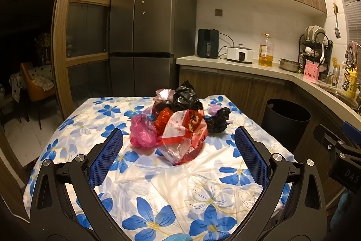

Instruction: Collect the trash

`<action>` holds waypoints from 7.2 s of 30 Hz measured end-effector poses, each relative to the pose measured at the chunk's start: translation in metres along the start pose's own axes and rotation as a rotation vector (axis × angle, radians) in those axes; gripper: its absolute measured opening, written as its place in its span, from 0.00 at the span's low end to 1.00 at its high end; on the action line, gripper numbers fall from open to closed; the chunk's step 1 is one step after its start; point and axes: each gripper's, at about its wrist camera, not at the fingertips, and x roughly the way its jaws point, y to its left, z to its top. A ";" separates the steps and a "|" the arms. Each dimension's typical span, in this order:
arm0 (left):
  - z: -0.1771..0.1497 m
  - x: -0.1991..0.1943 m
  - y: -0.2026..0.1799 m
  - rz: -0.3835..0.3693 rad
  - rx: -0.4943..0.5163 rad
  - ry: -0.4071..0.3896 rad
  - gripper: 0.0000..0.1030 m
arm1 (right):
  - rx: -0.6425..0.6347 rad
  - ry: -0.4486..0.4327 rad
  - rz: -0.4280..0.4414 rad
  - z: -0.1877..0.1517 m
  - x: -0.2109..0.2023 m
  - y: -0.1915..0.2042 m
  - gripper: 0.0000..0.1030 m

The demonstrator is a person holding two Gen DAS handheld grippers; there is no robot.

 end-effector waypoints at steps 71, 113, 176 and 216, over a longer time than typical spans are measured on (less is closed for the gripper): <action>-0.007 -0.003 -0.010 -0.006 -0.005 0.016 0.95 | 0.010 0.004 -0.011 0.001 0.009 -0.006 0.95; -0.034 0.056 0.004 0.004 -0.023 0.026 0.90 | 0.041 0.026 0.067 -0.017 0.058 -0.012 0.95; -0.060 0.215 0.002 -0.275 -0.059 0.365 0.06 | 0.028 0.108 0.212 -0.020 0.203 0.025 0.76; -0.028 0.106 -0.009 -0.311 -0.103 0.120 0.02 | 0.029 0.040 0.241 0.009 0.172 0.000 0.08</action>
